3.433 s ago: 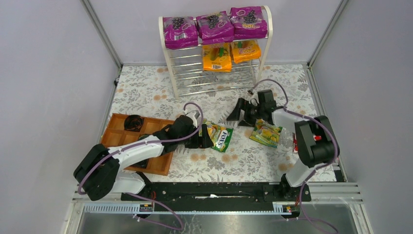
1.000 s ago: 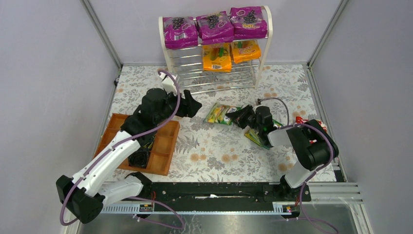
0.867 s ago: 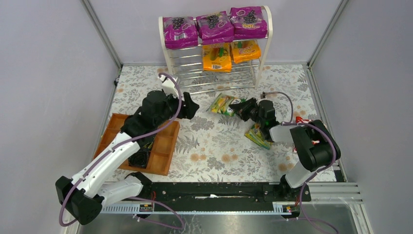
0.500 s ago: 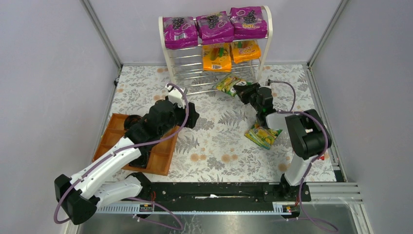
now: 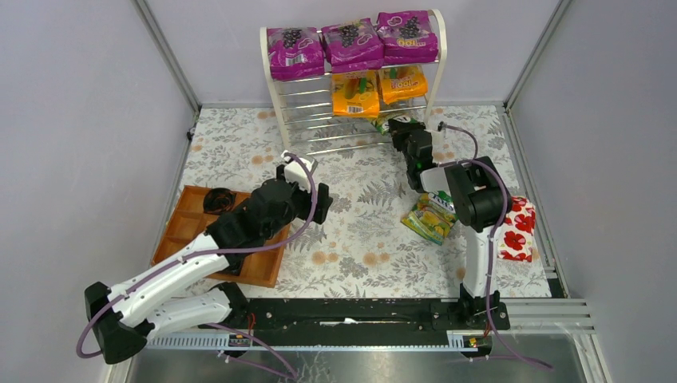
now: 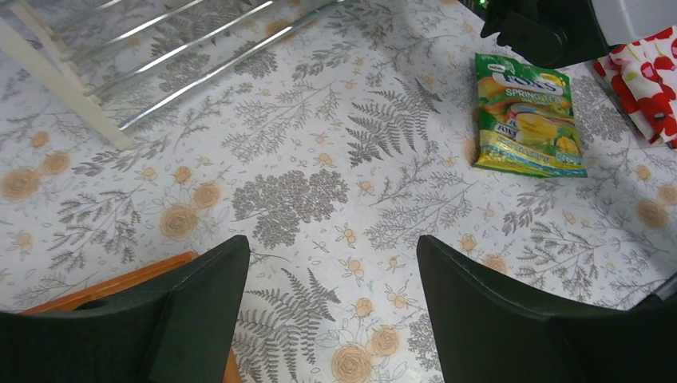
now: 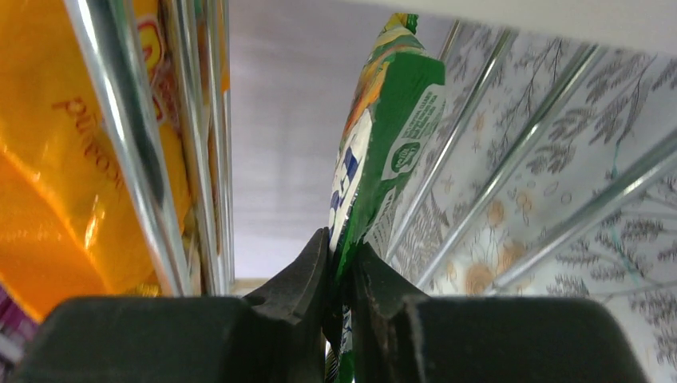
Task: Place and organize the candy bags onto the shelf
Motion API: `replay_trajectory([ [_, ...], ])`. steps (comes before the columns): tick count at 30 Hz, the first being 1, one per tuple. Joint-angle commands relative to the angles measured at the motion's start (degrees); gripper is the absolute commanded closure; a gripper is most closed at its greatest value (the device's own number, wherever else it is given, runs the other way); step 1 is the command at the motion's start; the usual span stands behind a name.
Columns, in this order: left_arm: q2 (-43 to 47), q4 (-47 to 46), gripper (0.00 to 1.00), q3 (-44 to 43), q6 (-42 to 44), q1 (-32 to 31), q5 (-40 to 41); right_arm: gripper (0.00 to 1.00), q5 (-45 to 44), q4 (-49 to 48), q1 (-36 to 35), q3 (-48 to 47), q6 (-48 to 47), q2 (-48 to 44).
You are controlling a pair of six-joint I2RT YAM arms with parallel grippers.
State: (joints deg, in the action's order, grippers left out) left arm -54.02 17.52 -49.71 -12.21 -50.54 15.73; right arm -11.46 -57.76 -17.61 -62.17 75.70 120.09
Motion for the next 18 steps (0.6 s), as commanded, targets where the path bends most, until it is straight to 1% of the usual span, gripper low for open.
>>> replay_trajectory([
  [1,2.15,-2.50,0.18,0.40,1.60,-0.51,4.42,0.89,-9.85,-5.07,0.04,-6.95,-1.12,2.60],
  [4,2.34,-2.57,0.16,0.56,1.95,-0.93,5.21,0.89,-12.44,-5.22,0.03,-9.81,-0.53,5.08],
  [8,2.54,-2.58,0.15,0.74,2.23,-1.34,6.10,0.89,-14.34,-2.38,-0.05,-12.52,-0.31,7.24],
  [12,2.44,-2.66,0.14,0.84,2.45,-1.48,6.50,0.89,-16.99,-0.85,-0.14,-12.71,-0.13,8.33],
  [18,1.70,-2.68,0.14,0.82,2.52,-1.65,6.77,0.89,-17.40,3.30,-0.44,-13.15,2.00,9.51],
])
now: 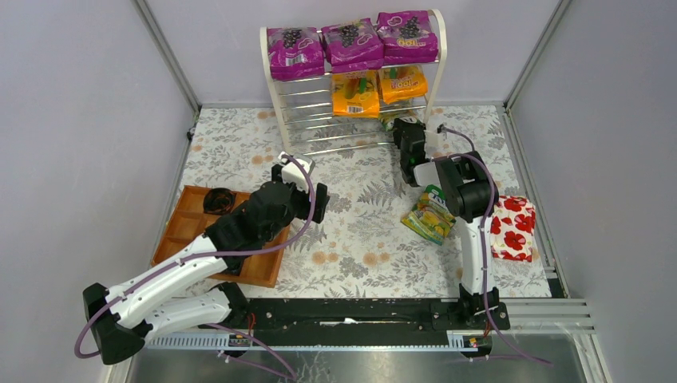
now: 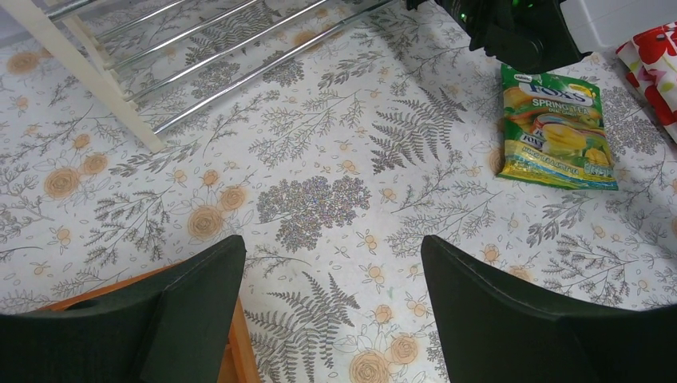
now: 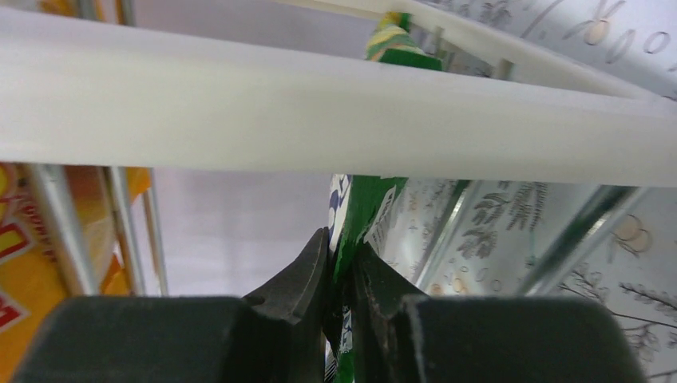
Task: Place and organize the candy bags onto the shelf
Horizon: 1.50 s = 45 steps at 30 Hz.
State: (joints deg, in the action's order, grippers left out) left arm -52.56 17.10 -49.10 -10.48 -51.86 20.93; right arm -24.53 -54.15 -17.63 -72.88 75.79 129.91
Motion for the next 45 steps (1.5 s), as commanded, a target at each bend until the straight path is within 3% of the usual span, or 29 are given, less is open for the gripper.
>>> replay_trajectory([
  [1,0.14,-2.24,0.14,0.23,0.81,-0.32,1.58,0.89,-4.51,0.36,-0.57,-1.89,2.15,-0.42],
  [7,-0.78,-2.26,0.14,0.23,0.81,-0.31,1.66,0.87,-5.26,2.15,-0.81,2.03,2.04,-2.69],
  [10,-1.54,-2.33,0.14,0.24,0.81,-0.29,1.79,0.79,-2.55,3.29,-0.83,4.03,2.02,-3.88],
  [13,-1.83,-2.33,0.14,0.23,0.81,-0.27,1.75,0.66,0.22,3.70,-0.82,7.57,2.26,-6.06],
  [17,-2.18,-2.18,0.14,0.06,0.64,0.25,1.01,0.41,6.42,3.75,-0.61,12.29,-2.23,-11.38],
  [23,-2.46,-1.99,0.14,-0.37,0.33,1.33,-0.50,0.21,20.32,19.95,-0.61,16.50,-14.60,-24.52],
  [28,-2.21,-1.90,0.14,-0.64,0.03,2.56,-1.65,0.01,22.75,45.14,-0.19,16.88,-35.42,-34.15],
  [31,-2.41,-1.90,0.14,-0.71,0.02,2.77,-1.87,0.00,17.77,62.76,1.61,15.11,-43.23,-38.07],
  [35,-2.88,-1.90,0.13,-1.02,0.02,3.09,-2.46,0.00,15.75,76.02,5.85,16.70,-42.56,-43.93],
  [41,-2.66,-1.81,0.12,-1.26,-0.33,4.88,-3.19,0.00,15.56,83.76,7.98,23.91,-38.24,-53.49],
  [45,-2.36,-1.61,0.12,-1.26,-0.37,5.68,-3.22,0.00,14.02,82.69,7.96,29.89,-34.92,-57.41],
])
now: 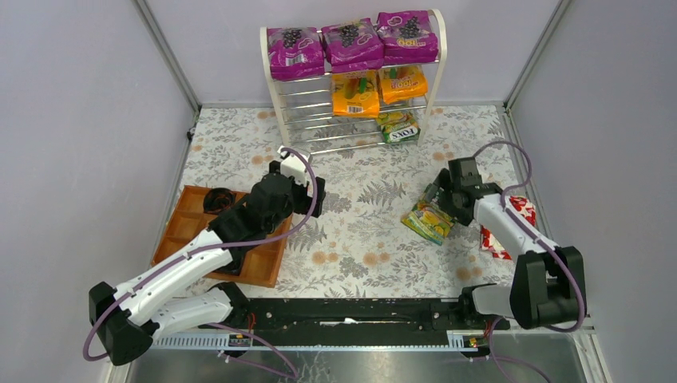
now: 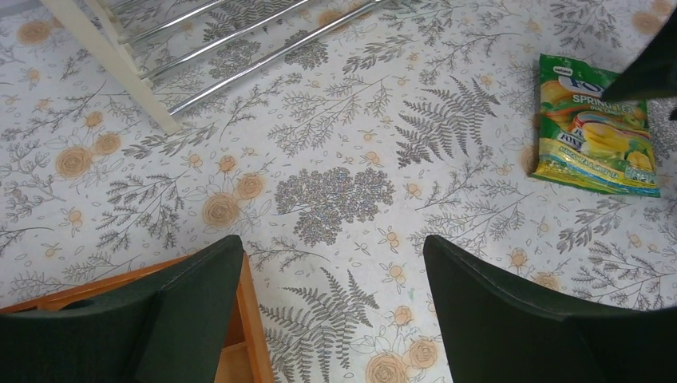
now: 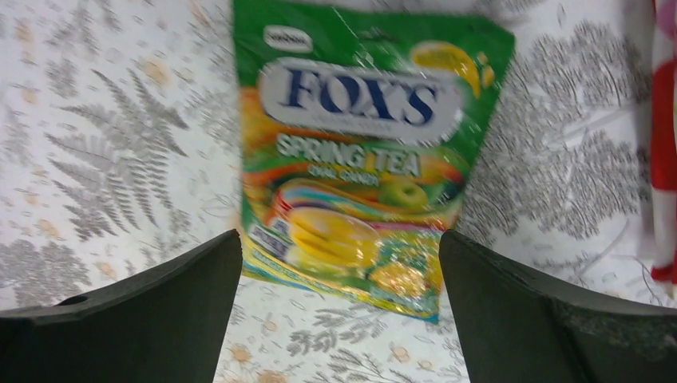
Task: Place and organize the candy bags onto the shelf
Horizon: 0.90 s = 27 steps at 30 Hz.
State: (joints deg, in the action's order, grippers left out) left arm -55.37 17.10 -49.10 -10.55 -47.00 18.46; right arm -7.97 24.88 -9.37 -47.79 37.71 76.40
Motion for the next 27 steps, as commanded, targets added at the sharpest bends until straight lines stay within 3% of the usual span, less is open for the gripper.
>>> replay_trajectory([
  [1,0.50,-1.59,0.12,-1.30,-0.35,0.90,-0.91,0.00,-1.63,2.30,-0.19,6.77,3.75,-4.45],
  [9,0.45,-1.58,0.11,-1.24,-0.78,1.10,-1.36,0.00,6.79,-3.93,-1.67,9.79,5.08,0.99],
  [15,-0.07,-1.74,0.11,-1.35,-0.79,1.45,-1.87,0.00,7.87,-17.54,-18.03,7.20,10.12,4.17],
  [18,-0.48,-1.72,0.11,-1.48,-0.95,1.56,-2.15,0.00,11.33,-23.04,-21.87,2.62,8.29,8.90],
  [21,-0.77,-1.72,0.11,-1.47,-1.14,1.56,-2.87,0.00,14.37,-21.93,-22.88,-2.75,3.32,11.06],
  [24,-0.70,-1.68,0.11,-1.44,-1.14,1.56,-2.49,0.00,10.53,-17.41,-22.02,-4.10,-1.05,8.62],
  [27,-0.66,-1.77,0.11,-1.48,-1.22,1.74,-2.77,0.00,11.19,-14.23,-15.64,-2.52,-3.20,5.47],
])
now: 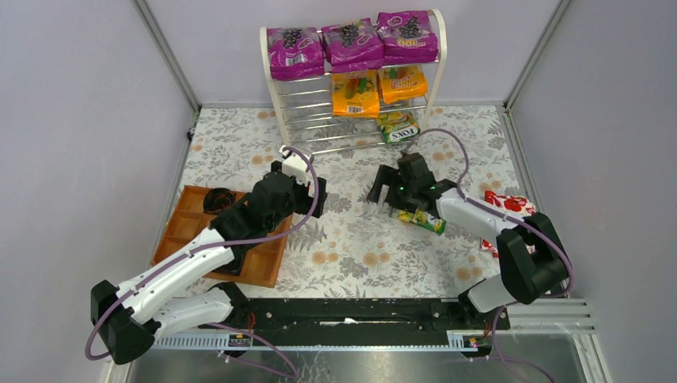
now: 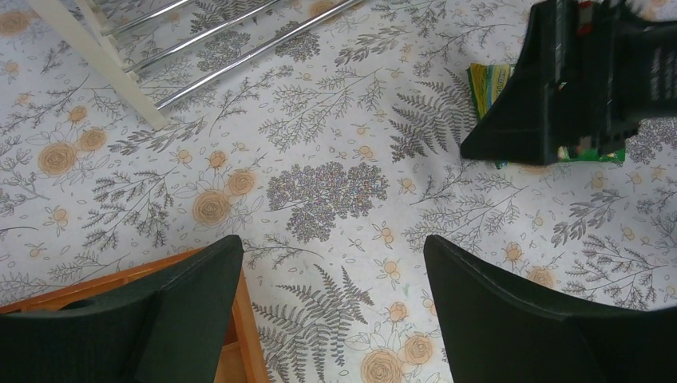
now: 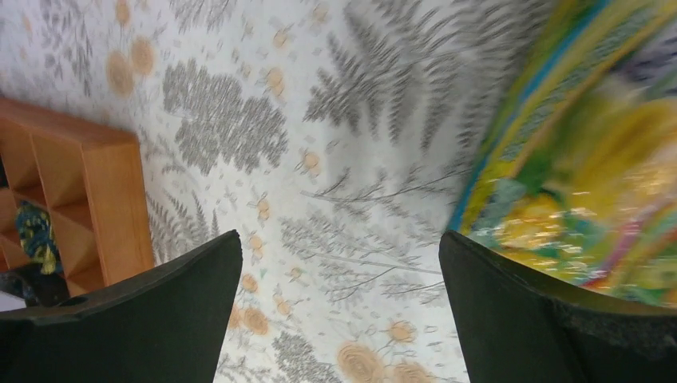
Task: Place and organize the candy bags onto the shelf
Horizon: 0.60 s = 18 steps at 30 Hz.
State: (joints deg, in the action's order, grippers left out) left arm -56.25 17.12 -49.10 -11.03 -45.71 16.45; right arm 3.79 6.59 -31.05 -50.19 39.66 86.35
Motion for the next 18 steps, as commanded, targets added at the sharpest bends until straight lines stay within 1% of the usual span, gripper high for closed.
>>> replay_trajectory([
  [1,0.25,-1.82,0.11,-1.45,-0.75,0.45,-0.96,0.00,0.67,4.76,9.27,0.77,-5.44,-5.57],
  [4,0.63,-1.92,0.11,-1.27,-0.91,0.46,-1.42,0.00,5.77,6.04,20.51,4.17,-6.39,-8.37],
  [6,0.96,-2.10,0.10,-1.10,-1.08,0.37,-1.65,0.00,9.85,5.90,26.99,5.94,-7.69,-8.54],
  [8,0.70,-2.18,0.06,-1.14,-1.35,0.09,-2.03,0.00,12.51,7.05,31.54,6.34,-9.27,-7.44],
  [9,0.36,-2.05,0.04,-1.35,-1.48,-0.24,-2.13,0.00,14.46,5.88,33.76,7.21,-9.35,-7.25],
  [10,-0.02,-1.74,0.02,-1.66,-1.66,-0.64,-2.24,0.00,16.70,3.58,35.13,8.72,-9.04,-7.40],
  [12,-0.82,-1.04,0.01,-2.26,-1.89,-1.24,-2.65,0.00,17.56,-0.18,37.08,11.31,-7.87,-7.67],
  [18,-3.35,-0.16,0.01,-3.08,-3.62,-1.66,-5.57,0.00,20.48,-6.06,43.25,15.15,-5.27,-5.62],
])
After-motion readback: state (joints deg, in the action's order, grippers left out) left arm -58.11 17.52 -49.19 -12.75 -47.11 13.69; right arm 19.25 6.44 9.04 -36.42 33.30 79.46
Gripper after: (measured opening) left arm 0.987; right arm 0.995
